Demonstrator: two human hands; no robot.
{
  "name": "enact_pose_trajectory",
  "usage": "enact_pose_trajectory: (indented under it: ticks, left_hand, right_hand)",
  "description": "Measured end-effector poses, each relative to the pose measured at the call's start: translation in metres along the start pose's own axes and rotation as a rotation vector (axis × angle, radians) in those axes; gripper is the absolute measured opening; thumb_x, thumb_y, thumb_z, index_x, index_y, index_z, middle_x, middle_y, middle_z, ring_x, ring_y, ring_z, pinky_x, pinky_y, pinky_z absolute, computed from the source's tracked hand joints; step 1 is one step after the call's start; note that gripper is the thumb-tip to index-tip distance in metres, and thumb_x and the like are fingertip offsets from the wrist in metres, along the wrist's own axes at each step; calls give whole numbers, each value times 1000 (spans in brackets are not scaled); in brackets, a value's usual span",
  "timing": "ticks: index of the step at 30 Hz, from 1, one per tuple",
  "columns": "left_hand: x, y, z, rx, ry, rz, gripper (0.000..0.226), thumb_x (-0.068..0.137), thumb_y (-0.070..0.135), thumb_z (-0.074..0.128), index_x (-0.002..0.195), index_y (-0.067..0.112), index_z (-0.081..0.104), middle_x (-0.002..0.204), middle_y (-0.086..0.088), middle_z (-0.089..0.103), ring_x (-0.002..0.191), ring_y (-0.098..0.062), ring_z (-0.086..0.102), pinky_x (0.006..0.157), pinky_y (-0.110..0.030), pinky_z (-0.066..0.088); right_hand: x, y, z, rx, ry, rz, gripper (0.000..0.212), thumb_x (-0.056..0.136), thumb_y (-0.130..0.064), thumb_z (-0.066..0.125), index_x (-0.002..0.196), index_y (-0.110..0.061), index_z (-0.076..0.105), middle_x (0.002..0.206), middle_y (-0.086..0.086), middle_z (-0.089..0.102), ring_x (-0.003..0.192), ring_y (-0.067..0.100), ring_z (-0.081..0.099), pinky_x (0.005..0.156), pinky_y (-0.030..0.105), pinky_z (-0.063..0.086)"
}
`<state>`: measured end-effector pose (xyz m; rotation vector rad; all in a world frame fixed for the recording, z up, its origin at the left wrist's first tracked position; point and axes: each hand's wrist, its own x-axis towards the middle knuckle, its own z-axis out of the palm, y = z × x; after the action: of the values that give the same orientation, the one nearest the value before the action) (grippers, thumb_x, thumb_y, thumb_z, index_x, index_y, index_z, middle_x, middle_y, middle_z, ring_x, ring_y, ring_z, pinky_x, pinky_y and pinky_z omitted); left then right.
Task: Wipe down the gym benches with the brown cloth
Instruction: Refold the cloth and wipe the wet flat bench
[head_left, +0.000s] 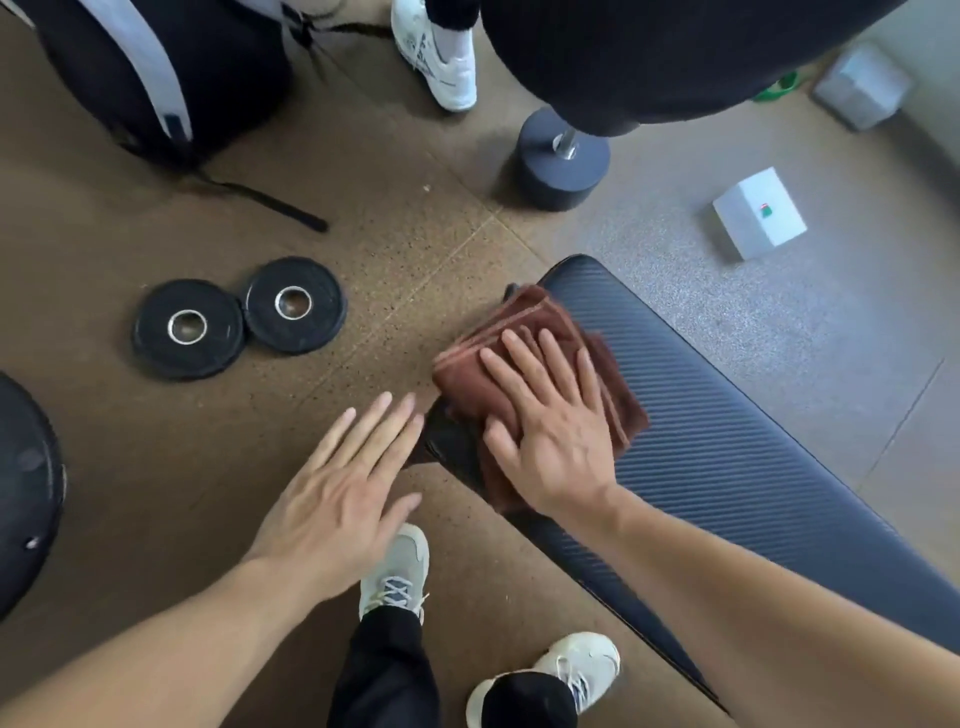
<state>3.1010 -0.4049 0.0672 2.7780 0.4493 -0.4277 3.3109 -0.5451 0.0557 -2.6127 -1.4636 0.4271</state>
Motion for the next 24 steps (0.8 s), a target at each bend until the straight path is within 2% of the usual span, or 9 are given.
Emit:
enact_pose_trajectory:
  ticks: [4, 7, 10, 13, 16, 20, 24]
  left_hand:
    - [11, -6, -1, -69, 71, -140, 73, 102, 49, 31, 163, 13, 15, 172, -3, 10, 160, -17, 6, 126, -39, 8]
    - [8, -7, 3, -78, 74, -158, 72, 103, 49, 29, 163, 11, 16, 172, -4, 11, 159, -18, 7, 126, -38, 8]
    - [-1, -8, 8, -100, 83, -203, 70, 103, 44, 28, 163, 10, 16, 172, -4, 13, 159, -17, 10, 125, -37, 11]
    - [-5, -8, 7, -108, 84, -230, 69, 101, 38, 27, 163, 11, 15, 172, -3, 12, 159, -16, 9, 125, -36, 10]
    - [1, -7, -2, -108, 79, -211, 68, 101, 33, 29, 163, 12, 15, 172, -2, 12, 159, -16, 10, 125, -36, 9]
    - [16, -5, -13, -130, 98, -203, 68, 101, 30, 29, 164, 13, 12, 172, -4, 12, 159, -16, 11, 125, -34, 7]
    - [27, -9, -21, -187, 145, -209, 67, 103, 31, 26, 164, 19, 3, 173, 2, 1, 159, -7, -3, 127, -28, -2]
  right_hand:
    - [99, 34, -32, 102, 36, 434, 69, 93, -55, 31, 159, -38, 36, 173, -7, 24, 163, 25, 6, 130, 56, -5]
    - [107, 18, -29, 118, 48, 522, 66, 94, -53, 32, 159, -38, 36, 174, -2, 22, 163, 28, 5, 129, 59, -4]
    - [55, -27, -12, 91, 107, 390, 66, 94, -51, 35, 158, -36, 41, 174, -1, 25, 163, 27, 6, 130, 57, -2]
    - [-14, -69, 10, 75, 39, 137, 68, 92, -51, 48, 157, -31, 45, 172, 0, 30, 162, 30, 15, 129, 59, 9]
    - [-54, -68, 26, -47, -40, -44, 70, 94, -52, 52, 160, -31, 41, 171, -1, 29, 160, 32, 22, 126, 58, 14]
    - [-44, -48, 19, -114, -104, -164, 74, 93, -53, 53, 162, -35, 34, 172, -2, 29, 160, 31, 22, 126, 58, 11]
    - [8, -65, 9, -31, -105, -119, 71, 94, -60, 47, 159, -32, 39, 171, 1, 31, 163, 30, 11, 128, 60, -1]
